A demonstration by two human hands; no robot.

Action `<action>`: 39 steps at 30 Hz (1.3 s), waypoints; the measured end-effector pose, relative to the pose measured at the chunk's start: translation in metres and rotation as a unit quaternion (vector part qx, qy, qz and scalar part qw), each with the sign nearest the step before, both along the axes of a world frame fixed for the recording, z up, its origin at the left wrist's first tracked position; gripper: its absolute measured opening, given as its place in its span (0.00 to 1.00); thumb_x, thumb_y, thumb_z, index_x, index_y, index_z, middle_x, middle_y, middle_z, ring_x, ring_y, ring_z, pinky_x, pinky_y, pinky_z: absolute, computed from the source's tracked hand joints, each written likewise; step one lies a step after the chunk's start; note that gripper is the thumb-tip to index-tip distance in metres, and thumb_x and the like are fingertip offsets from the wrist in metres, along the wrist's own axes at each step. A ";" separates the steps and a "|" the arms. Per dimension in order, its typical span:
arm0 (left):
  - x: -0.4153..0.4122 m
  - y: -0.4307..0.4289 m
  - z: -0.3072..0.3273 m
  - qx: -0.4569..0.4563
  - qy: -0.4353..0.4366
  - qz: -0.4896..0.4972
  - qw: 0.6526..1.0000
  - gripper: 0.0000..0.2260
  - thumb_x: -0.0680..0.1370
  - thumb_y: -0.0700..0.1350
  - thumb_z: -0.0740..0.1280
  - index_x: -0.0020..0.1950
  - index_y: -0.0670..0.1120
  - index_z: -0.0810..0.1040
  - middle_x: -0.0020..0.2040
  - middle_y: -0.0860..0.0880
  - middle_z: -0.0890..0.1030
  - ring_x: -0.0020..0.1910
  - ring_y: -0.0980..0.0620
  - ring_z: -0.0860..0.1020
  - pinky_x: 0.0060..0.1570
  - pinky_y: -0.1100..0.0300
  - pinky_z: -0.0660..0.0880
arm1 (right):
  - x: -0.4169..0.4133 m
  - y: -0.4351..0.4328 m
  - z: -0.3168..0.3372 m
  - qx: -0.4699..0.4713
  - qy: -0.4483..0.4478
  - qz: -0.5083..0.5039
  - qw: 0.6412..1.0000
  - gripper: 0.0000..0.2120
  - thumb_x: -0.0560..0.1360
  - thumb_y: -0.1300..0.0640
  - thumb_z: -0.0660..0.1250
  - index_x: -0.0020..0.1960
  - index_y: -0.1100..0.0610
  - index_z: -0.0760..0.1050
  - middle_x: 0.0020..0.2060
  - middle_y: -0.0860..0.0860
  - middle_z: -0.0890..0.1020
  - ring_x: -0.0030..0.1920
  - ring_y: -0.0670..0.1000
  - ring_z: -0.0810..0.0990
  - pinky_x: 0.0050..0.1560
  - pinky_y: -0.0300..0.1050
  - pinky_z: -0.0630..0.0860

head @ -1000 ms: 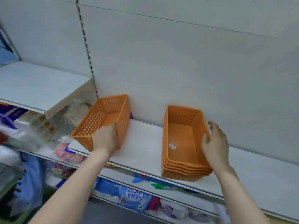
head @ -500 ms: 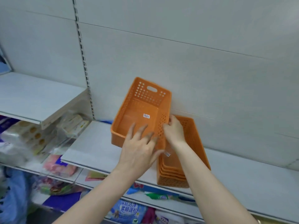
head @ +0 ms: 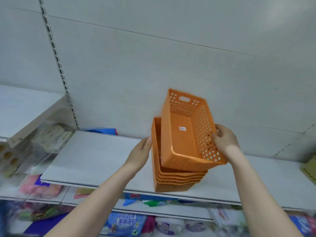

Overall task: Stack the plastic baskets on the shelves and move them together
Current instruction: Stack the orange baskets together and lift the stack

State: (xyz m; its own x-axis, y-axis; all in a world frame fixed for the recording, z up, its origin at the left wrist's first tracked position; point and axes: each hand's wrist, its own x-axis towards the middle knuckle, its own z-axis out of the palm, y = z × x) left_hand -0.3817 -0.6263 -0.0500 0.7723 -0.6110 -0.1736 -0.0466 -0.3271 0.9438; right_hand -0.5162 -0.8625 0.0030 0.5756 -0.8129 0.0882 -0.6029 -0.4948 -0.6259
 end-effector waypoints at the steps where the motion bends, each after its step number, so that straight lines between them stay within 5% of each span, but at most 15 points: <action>1: -0.004 -0.005 0.000 -0.015 0.068 -0.022 0.997 0.26 0.81 0.61 0.50 0.75 0.51 0.64 0.69 0.54 0.71 0.68 0.51 0.69 0.68 0.55 0.64 | 0.001 0.002 -0.009 -0.011 0.025 0.018 0.999 0.19 0.77 0.61 0.61 0.67 0.55 0.76 0.60 0.59 0.82 0.61 0.62 0.79 0.58 0.51 0.74; 3: -0.010 -0.012 0.000 -0.027 0.153 -0.060 0.986 0.27 0.79 0.67 0.47 0.73 0.57 0.64 0.61 0.58 0.71 0.61 0.54 0.70 0.64 0.50 0.68 | 0.006 0.007 -0.022 -0.011 0.054 0.055 0.997 0.17 0.79 0.60 0.59 0.66 0.53 0.75 0.60 0.57 0.83 0.60 0.61 0.80 0.54 0.48 0.73; 6: -0.010 -0.025 -0.004 -0.034 0.142 -0.078 0.986 0.22 0.79 0.66 0.48 0.69 0.60 0.66 0.56 0.60 0.74 0.49 0.61 0.74 0.50 0.61 0.74 | 0.017 0.013 -0.039 0.012 0.129 0.081 0.988 0.15 0.81 0.51 0.56 0.63 0.53 0.73 0.57 0.55 0.83 0.54 0.60 0.80 0.48 0.46 0.70; 11: -0.003 -0.041 -0.019 -0.002 0.099 -0.067 0.993 0.22 0.83 0.57 0.50 0.76 0.55 0.60 0.71 0.50 0.72 0.57 0.55 0.70 0.55 0.58 0.69 | 0.013 0.017 -0.060 0.145 0.099 0.060 0.983 0.30 0.76 0.35 0.57 0.74 0.44 0.57 0.60 0.53 0.79 0.58 0.59 0.79 0.53 0.50 0.72; 16: 0.001 -0.044 -0.026 -0.006 0.124 -0.083 0.989 0.22 0.82 0.57 0.55 0.76 0.59 0.56 0.64 0.56 0.73 0.55 0.54 0.73 0.49 0.59 0.74 | 0.010 -0.005 -0.060 0.132 0.119 0.108 0.978 0.26 0.80 0.54 0.58 0.77 0.42 0.58 0.65 0.53 0.77 0.64 0.58 0.77 0.60 0.50 0.72; 18: -0.001 -0.044 -0.033 -0.027 0.115 -0.074 0.990 0.27 0.79 0.59 0.61 0.75 0.60 0.54 0.63 0.58 0.71 0.59 0.53 0.72 0.55 0.54 0.74 | 0.007 -0.021 -0.056 0.096 0.148 0.131 0.976 0.27 0.79 0.59 0.61 0.74 0.40 0.64 0.65 0.50 0.79 0.64 0.56 0.78 0.60 0.47 0.73; 21: 0.006 -0.039 -0.046 -0.046 -0.003 0.010 0.999 0.36 0.70 0.66 0.68 0.72 0.62 0.56 0.68 0.54 0.70 0.68 0.52 0.70 0.67 0.46 0.70 | 0.000 -0.030 -0.052 -0.043 0.173 0.085 0.980 0.23 0.77 0.48 0.68 0.71 0.42 0.71 0.60 0.49 0.83 0.61 0.55 0.80 0.55 0.49 0.74; 23: 0.018 -0.039 -0.055 -0.052 -0.022 0.028 0.998 0.34 0.67 0.69 0.69 0.68 0.62 0.60 0.66 0.52 0.73 0.66 0.51 0.73 0.65 0.43 0.72 | -0.012 -0.023 -0.054 -0.074 0.110 -0.001 0.991 0.25 0.76 0.43 0.67 0.72 0.44 0.69 0.58 0.53 0.83 0.60 0.58 0.80 0.54 0.50 0.74; 26: 0.034 -0.044 -0.055 -0.027 -0.074 0.042 0.996 0.31 0.68 0.70 0.67 0.67 0.59 0.66 0.62 0.53 0.76 0.63 0.51 0.75 0.62 0.47 0.73 | -0.039 -0.004 -0.064 0.073 -0.039 -0.127 0.989 0.30 0.77 0.42 0.66 0.75 0.47 0.62 0.67 0.56 0.77 0.65 0.59 0.76 0.62 0.53 0.72; 31: 0.053 -0.048 -0.056 -0.087 0.033 0.014 0.996 0.37 0.66 0.68 0.67 0.70 0.53 0.66 0.61 0.53 0.76 0.57 0.57 0.75 0.57 0.57 0.70 | -0.068 0.091 -0.110 0.320 -0.212 -0.198 0.902 0.42 0.71 0.31 0.66 0.78 0.39 0.51 0.75 0.52 0.67 0.72 0.57 0.70 0.70 0.61 0.68; 35: 0.044 -0.051 -0.050 -0.098 0.034 0.001 0.995 0.27 0.75 0.59 0.67 0.70 0.51 0.66 0.54 0.59 0.76 0.53 0.66 0.73 0.60 0.56 0.70 | -0.065 0.113 -0.122 0.368 -0.263 -0.158 0.878 0.36 0.69 0.33 0.64 0.73 0.31 0.56 0.69 0.48 0.75 0.64 0.55 0.77 0.64 0.63 0.75; 39: 0.005 -0.046 -0.043 -0.106 -0.023 -0.023 0.994 0.16 0.78 0.53 0.65 0.66 0.57 0.70 0.51 0.63 0.78 0.52 0.65 0.76 0.51 0.66 0.71 | -0.090 0.076 -0.110 0.354 -0.294 -0.189 0.868 0.22 0.72 0.46 0.61 0.66 0.40 0.72 0.55 0.52 0.84 0.55 0.56 0.83 0.58 0.62 0.79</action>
